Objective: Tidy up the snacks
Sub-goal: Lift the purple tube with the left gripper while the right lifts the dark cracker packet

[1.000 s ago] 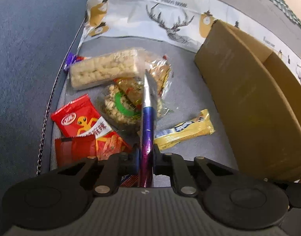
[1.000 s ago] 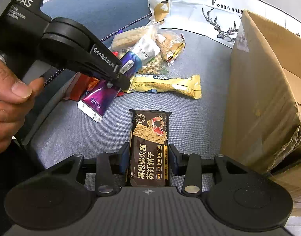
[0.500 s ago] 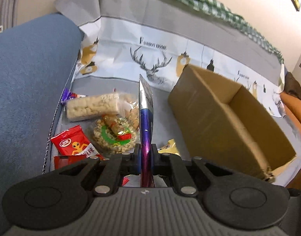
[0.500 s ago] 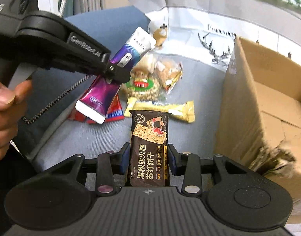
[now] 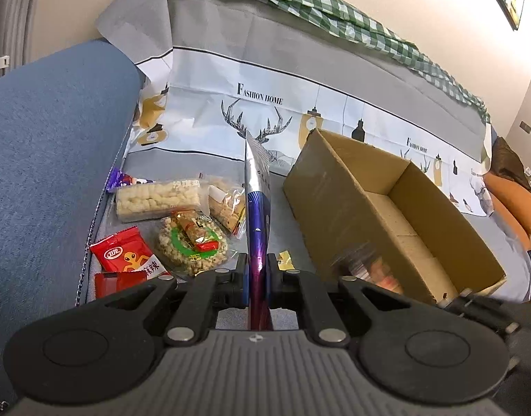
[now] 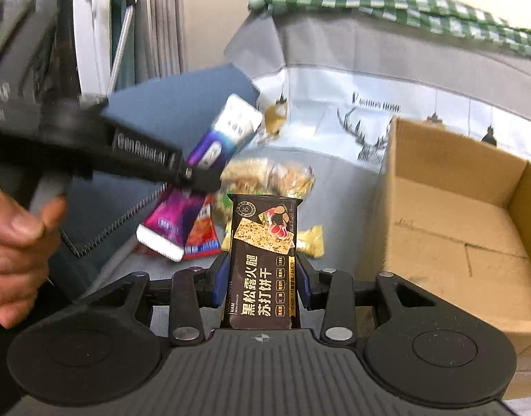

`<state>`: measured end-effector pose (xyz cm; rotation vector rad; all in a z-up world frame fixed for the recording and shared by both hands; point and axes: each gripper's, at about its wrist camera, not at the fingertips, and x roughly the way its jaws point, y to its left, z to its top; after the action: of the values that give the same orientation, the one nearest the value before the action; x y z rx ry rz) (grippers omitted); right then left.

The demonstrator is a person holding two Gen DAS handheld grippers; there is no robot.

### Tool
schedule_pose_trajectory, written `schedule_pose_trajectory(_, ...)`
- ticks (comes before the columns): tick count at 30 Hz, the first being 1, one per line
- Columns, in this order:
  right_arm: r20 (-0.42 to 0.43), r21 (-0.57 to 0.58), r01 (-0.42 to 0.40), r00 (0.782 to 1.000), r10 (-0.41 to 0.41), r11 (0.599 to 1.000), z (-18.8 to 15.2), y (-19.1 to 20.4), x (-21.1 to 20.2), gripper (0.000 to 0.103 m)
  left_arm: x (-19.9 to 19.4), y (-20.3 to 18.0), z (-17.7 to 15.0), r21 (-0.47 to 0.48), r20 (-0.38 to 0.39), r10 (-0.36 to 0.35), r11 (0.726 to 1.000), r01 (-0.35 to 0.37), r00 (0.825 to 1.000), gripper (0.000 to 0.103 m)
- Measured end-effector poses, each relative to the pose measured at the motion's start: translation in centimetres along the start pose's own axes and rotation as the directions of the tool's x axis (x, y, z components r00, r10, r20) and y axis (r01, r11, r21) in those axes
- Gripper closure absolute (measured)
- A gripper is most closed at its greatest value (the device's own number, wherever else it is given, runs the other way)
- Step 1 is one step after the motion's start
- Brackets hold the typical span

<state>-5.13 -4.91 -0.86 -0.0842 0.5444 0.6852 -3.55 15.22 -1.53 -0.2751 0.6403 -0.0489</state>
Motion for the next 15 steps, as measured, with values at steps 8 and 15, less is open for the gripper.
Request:
schedule_pose_trajectory(8, 0.171, 0.119, 0.039, 0.983, -0.060, 0.992, 4.2, -5.9, -4.4, 0.062, -0.1, -0.3, 0.0, 0.005, 0.017, -0.008, 1.000, 0.008, 1.000, 0.094)
schedule_pose_trajectory(15, 0.214, 0.074, 0.163, 0.961, -0.175, 0.984, 3.3, -12.5, -4.4, 0.062, 0.3, -1.1, 0.0, 0.042, 0.021, -0.003, 0.999, 0.003, 1.000, 0.094)
